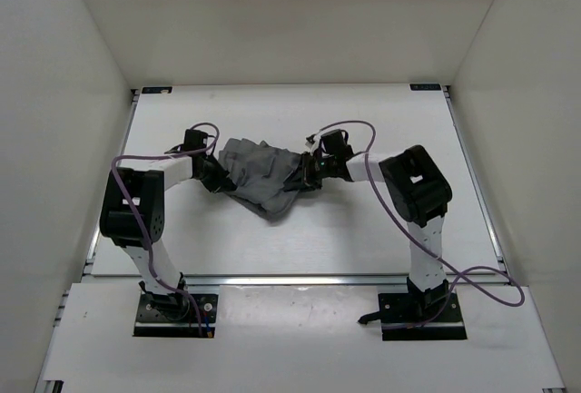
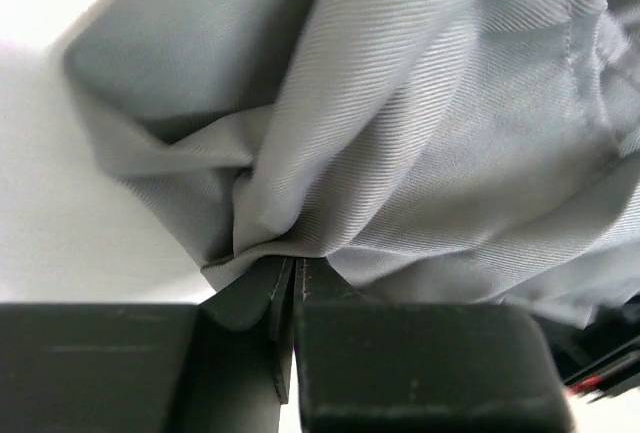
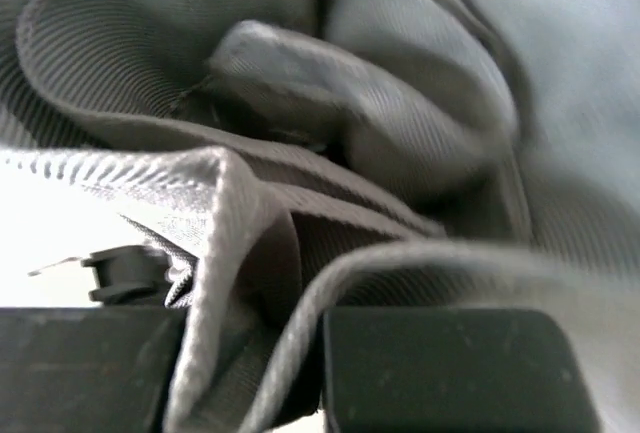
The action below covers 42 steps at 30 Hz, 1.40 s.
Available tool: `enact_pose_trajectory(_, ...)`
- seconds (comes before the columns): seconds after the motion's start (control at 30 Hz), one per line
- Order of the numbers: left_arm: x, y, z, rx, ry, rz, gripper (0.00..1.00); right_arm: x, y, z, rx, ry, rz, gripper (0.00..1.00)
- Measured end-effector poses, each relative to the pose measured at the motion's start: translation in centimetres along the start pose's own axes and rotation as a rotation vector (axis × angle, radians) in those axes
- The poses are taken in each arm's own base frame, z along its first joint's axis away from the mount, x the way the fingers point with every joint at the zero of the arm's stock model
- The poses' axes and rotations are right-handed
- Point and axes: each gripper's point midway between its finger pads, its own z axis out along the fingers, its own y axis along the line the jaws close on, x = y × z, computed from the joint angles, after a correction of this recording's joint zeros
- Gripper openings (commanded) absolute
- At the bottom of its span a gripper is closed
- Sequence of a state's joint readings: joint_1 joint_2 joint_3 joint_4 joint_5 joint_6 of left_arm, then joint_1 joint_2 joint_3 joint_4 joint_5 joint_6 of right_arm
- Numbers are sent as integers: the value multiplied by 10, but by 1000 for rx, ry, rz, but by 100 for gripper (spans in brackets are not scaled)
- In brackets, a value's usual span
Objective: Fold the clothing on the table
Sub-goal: Fold the skirt
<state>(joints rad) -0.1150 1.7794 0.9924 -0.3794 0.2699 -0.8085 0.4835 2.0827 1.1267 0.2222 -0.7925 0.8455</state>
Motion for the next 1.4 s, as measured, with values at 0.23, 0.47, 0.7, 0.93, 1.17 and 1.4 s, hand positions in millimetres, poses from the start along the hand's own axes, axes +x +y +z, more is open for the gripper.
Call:
enact_pose_trajectory(0.23, 36, -5, -6, -3, 41, 52, 12, -57, -22, -41, 299, 28, -224, 15)
enact_pose_trajectory(0.47, 65, -7, -3, -18, 94, 86, 13, -102, -58, -82, 551, 42, -300, 45)
enact_pose_trajectory(0.7, 45, -18, -8, 14, 63, 48, 16, -92, -75, -111, 709, 76, -279, 68)
enact_pose_trajectory(0.93, 18, -54, -32, 111, -25, 30, 15, -105, -8, -139, 689, -37, -392, 57)
enact_pose_trajectory(1.17, 6, -80, -85, 215, -134, 31, 16, -95, 62, -149, 581, -113, -493, 57)
enact_pose_trajectory(1.4, 30, -93, -124, 289, -136, 139, 38, -35, 74, -159, 542, -55, -476, 61)
